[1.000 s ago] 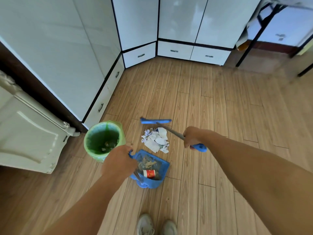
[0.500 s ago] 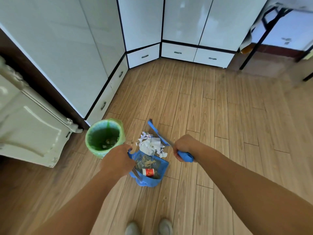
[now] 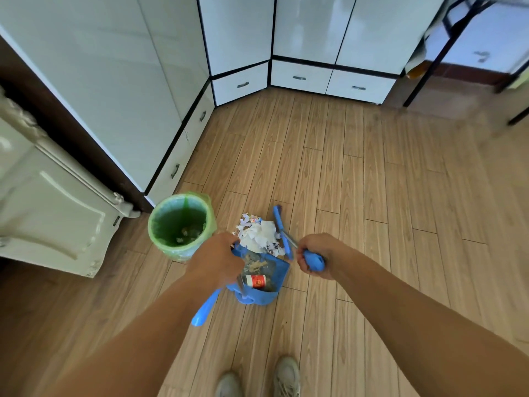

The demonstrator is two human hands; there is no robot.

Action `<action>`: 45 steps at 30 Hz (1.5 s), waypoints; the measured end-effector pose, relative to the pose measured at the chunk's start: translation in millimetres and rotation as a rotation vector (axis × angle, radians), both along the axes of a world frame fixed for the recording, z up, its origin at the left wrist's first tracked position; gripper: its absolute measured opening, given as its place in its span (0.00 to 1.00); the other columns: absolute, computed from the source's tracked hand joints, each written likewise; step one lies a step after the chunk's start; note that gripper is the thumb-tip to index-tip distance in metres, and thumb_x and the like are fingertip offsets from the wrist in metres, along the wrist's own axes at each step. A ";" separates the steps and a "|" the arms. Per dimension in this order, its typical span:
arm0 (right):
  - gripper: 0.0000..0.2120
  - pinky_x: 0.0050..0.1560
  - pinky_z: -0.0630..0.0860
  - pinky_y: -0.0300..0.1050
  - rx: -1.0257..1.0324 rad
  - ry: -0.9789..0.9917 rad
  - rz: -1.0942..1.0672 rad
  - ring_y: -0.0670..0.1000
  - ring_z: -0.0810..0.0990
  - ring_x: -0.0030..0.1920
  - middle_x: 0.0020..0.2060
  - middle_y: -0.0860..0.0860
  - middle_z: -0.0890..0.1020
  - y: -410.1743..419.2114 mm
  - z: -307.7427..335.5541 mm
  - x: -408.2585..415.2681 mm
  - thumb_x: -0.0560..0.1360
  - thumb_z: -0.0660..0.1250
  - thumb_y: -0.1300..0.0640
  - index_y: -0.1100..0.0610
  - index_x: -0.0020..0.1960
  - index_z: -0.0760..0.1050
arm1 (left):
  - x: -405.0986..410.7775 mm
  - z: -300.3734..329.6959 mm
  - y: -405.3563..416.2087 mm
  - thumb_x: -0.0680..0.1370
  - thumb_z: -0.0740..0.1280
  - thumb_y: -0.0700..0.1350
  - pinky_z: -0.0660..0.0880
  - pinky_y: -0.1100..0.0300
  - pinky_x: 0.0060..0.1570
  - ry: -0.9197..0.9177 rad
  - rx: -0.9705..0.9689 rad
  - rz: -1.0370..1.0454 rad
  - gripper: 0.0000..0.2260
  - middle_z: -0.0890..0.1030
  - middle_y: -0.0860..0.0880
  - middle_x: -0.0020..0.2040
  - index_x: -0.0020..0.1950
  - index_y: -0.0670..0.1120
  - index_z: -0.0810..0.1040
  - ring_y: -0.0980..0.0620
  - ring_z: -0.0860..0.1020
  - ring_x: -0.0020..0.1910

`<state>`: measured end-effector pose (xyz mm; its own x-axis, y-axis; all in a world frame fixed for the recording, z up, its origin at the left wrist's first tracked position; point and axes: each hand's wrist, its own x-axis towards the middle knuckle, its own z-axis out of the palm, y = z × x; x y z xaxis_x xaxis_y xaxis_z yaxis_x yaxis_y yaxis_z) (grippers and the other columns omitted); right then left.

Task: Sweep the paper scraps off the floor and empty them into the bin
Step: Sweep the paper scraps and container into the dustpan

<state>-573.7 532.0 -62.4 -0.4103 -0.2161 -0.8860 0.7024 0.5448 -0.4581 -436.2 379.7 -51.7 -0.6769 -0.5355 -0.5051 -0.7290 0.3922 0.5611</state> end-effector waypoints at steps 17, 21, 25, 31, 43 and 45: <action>0.07 0.19 0.71 0.32 -0.178 -0.105 -0.255 0.47 0.70 0.17 0.32 0.57 0.71 -33.5 22.9 24.3 0.73 0.55 0.71 0.62 0.41 0.67 | 21.5 11.6 -18.7 0.72 0.62 0.37 0.74 0.56 0.38 -0.025 -0.160 -0.025 0.11 0.77 0.48 0.42 0.50 0.46 0.80 0.47 0.76 0.40; 0.07 0.20 0.71 0.33 -0.103 -0.011 -0.092 0.47 0.71 0.18 0.29 0.57 0.72 -33.8 40.9 22.1 0.72 0.56 0.72 0.63 0.39 0.68 | 28.4 12.2 -21.0 0.73 0.63 0.38 0.75 0.55 0.39 -0.037 -0.160 -0.011 0.13 0.78 0.48 0.43 0.54 0.45 0.80 0.45 0.78 0.41; 0.05 0.21 0.70 0.34 0.006 0.127 0.103 0.48 0.72 0.18 0.28 0.57 0.73 -47.3 35.5 15.7 0.72 0.58 0.71 0.65 0.45 0.71 | 33.6 16.1 -20.7 0.73 0.64 0.39 0.79 0.51 0.42 -0.041 -0.151 0.003 0.08 0.82 0.44 0.46 0.49 0.47 0.79 0.44 0.81 0.41; 0.06 0.22 0.70 0.38 0.136 0.219 0.348 0.52 0.73 0.23 0.30 0.59 0.73 -64.9 0.2 -3.9 0.70 0.60 0.72 0.66 0.46 0.71 | 34.7 13.7 -26.4 0.72 0.64 0.37 0.80 0.47 0.40 -0.010 -0.097 0.062 0.08 0.83 0.41 0.41 0.47 0.47 0.80 0.43 0.79 0.32; 0.10 0.30 0.71 0.42 0.382 0.324 0.907 0.52 0.73 0.25 0.23 0.55 0.75 -40.0 -1.1 15.1 0.68 0.63 0.70 0.63 0.28 0.71 | 35.8 25.4 -40.6 0.71 0.63 0.35 0.83 0.49 0.41 -0.090 -0.067 0.071 0.19 0.84 0.44 0.43 0.59 0.47 0.80 0.46 0.79 0.28; 0.09 0.31 0.73 0.42 0.401 0.322 0.912 0.52 0.73 0.24 0.22 0.55 0.75 -36.4 1.5 14.0 0.68 0.63 0.69 0.63 0.29 0.72 | 38.3 27.9 -42.5 0.71 0.63 0.35 0.83 0.49 0.41 -0.113 -0.063 0.062 0.19 0.84 0.43 0.41 0.59 0.47 0.81 0.46 0.80 0.27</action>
